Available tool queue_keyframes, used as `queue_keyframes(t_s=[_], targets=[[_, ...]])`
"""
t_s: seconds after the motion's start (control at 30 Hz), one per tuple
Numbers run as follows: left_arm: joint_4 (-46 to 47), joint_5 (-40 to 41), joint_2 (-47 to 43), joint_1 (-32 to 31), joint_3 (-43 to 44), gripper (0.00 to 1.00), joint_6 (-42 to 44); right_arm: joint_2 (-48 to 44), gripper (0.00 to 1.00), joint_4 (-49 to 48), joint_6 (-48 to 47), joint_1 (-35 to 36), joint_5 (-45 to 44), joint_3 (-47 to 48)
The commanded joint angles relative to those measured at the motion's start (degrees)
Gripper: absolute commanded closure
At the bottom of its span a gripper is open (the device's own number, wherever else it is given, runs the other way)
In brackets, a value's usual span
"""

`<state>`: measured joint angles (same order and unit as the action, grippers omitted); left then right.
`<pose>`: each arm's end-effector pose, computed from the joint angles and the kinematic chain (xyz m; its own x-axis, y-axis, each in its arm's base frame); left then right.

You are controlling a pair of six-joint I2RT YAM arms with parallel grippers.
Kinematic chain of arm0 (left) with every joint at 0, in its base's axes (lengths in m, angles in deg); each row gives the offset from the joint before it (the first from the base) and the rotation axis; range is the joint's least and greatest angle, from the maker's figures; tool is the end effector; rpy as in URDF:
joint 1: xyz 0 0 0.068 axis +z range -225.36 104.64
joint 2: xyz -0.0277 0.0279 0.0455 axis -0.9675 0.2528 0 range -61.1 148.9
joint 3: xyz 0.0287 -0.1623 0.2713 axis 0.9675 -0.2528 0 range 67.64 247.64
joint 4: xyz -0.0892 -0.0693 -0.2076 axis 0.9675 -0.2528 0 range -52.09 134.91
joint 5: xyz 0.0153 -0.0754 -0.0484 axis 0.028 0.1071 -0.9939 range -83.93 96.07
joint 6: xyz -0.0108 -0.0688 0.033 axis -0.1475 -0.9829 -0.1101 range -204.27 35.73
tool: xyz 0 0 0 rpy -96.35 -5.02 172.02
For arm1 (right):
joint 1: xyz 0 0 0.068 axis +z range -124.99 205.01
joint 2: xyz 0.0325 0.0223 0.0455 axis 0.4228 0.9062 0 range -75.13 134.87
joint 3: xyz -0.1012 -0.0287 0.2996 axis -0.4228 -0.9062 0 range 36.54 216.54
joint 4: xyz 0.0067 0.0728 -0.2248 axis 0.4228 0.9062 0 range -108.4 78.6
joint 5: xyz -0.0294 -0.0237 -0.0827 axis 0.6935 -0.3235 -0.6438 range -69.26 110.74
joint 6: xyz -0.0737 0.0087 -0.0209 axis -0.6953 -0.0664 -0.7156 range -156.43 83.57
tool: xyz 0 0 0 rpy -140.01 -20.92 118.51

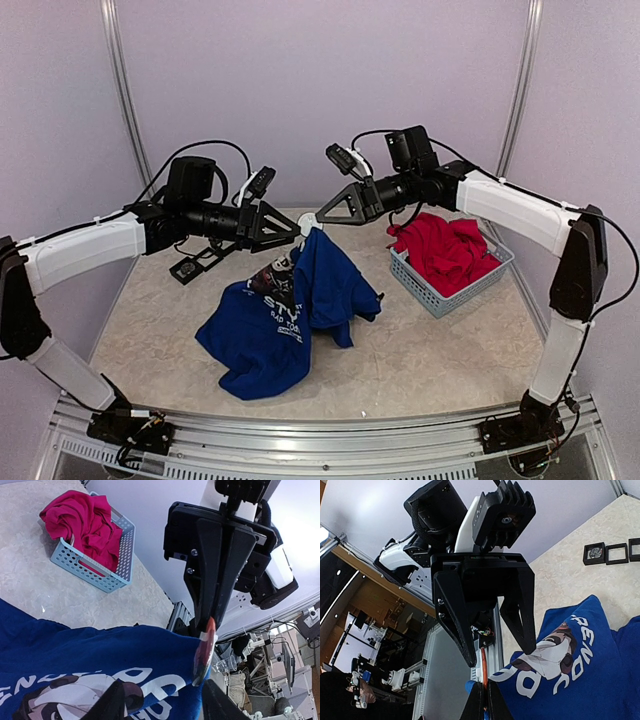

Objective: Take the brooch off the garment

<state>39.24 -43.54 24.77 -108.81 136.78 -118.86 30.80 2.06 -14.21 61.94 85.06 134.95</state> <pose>0.2490 -0.2244 0.3729 -0.7980 0.0864 -0.5965 0.5974 0.2448 -0.7637 0.2999 0.2994 0.3946 -0.6863 -0.3109 -0.6576 -0.6881 -0.0154 0.7254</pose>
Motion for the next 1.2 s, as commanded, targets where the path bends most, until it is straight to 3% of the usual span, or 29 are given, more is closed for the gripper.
queue_keyframes(t_s=[0.0,0.23,0.67,1.03,1.17], targets=[[-1.96,-2.80,-0.51,0.16,2.08,0.56,1.71,2.60,1.00,17.79,-12.05,-0.45,0.49,4.72],[-2.80,-3.50,0.94,-1.31,3.41,0.67,2.36,2.80,1.00,16.87,-11.38,-0.41,0.79,4.95],[-5.48,-2.14,3.91,-2.73,5.31,0.63,3.13,3.04,1.00,15.27,-10.10,-0.45,1.44,5.03],[-5.38,-3.08,5.10,-3.29,6.08,1.00,3.30,3.70,1.00,14.56,-9.89,-0.45,1.33,5.08],[-5.05,-2.79,4.85,-3.24,5.77,1.00,3.24,3.61,1.00,13.70,-9.19,-0.54,0.44,5.12]])
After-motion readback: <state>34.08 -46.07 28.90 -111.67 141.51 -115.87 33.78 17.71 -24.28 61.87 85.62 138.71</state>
